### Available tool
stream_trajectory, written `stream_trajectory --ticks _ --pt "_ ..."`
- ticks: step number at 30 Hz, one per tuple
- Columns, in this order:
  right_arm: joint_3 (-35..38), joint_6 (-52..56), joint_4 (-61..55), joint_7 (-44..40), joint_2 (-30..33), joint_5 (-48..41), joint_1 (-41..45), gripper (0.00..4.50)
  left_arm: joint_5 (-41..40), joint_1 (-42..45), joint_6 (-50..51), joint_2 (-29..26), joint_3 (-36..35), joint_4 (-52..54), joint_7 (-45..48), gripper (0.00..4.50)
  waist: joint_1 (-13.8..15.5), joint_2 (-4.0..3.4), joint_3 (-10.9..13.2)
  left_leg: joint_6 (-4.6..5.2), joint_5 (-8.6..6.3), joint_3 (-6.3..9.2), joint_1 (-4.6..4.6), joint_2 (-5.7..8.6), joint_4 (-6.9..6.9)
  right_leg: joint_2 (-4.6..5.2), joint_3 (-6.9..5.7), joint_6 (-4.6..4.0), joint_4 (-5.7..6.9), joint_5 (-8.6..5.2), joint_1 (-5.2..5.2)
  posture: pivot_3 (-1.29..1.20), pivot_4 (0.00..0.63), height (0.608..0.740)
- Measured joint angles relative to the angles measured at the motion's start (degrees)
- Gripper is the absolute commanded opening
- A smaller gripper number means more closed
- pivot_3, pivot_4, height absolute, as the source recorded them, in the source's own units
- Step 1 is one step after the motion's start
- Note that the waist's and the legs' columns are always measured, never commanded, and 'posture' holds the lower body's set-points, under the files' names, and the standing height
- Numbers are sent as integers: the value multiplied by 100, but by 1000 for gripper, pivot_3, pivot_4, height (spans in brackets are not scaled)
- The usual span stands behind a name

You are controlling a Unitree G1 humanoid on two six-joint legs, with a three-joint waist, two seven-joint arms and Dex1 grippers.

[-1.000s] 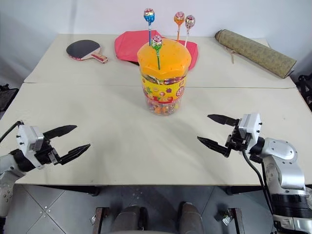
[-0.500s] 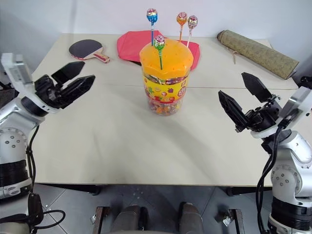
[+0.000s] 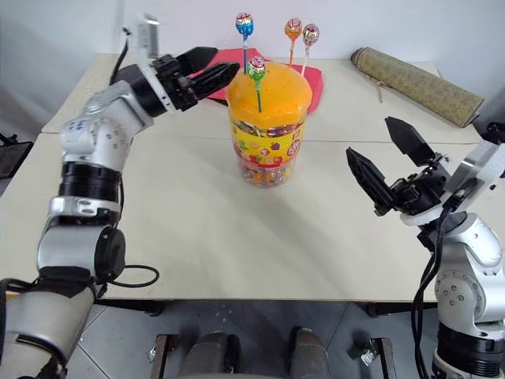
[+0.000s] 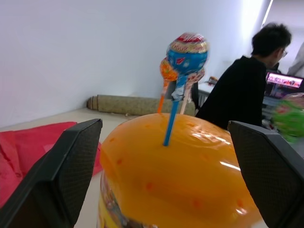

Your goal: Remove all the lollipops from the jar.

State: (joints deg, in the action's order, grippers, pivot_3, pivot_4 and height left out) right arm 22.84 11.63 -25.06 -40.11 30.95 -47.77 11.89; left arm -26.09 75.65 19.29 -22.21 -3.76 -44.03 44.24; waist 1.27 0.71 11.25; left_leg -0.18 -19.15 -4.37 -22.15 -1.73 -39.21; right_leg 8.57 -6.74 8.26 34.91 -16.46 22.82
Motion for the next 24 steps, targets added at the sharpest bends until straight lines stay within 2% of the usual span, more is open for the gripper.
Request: stream_trajectory --ticks 2,8,9,13,17,21,24 --pt "0 2 -123 70 0 -3 -30 4461 163 261 -237 47 -19 -440 33 4500 0 0 0 0 0 0 0 0 2 0 0 0 -3 0 0 0 150 740" --pt "-15 7 -332 300 -55 -2 -208 4500 323 629 -592 242 -193 -1274 275 2707 23 0 0 1 0 1 -2 0 0 0 0 1 -2 0 0 0 150 740" --pt "-16 7 -361 324 -58 -2 -217 4500 360 652 -616 263 -198 -1334 304 2494 24 1 0 1 0 0 -2 0 0 0 0 1 -3 0 0 0 150 740" --pt "-35 5 -406 378 -60 0 -227 4500 408 760 -638 353 -270 -1526 483 1147 11 1 1 1 0 1 -2 0 1 0 -1 1 -3 0 0 0 150 740" --pt "-86 -7 -406 405 -75 8 -201 4500 411 796 -691 393 -424 -1610 582 82 8 1 1 1 0 1 -2 0 1 0 0 1 -3 0 0 0 150 740" --pt "-253 -21 -407 417 -127 8 -72 4500 325 921 -740 434 -728 -1778 599 34 6 1 1 1 0 1 -2 0 0 0 0 1 -3 0 0 0 150 740" --pt "-340 -23 -403 381 -137 -15 154 4500 -96 1071 -733 437 -1364 -1919 505 34 3 2 1 1 0 3 -2 -1 0 1 -1 1 -1 0 1 0 150 740"
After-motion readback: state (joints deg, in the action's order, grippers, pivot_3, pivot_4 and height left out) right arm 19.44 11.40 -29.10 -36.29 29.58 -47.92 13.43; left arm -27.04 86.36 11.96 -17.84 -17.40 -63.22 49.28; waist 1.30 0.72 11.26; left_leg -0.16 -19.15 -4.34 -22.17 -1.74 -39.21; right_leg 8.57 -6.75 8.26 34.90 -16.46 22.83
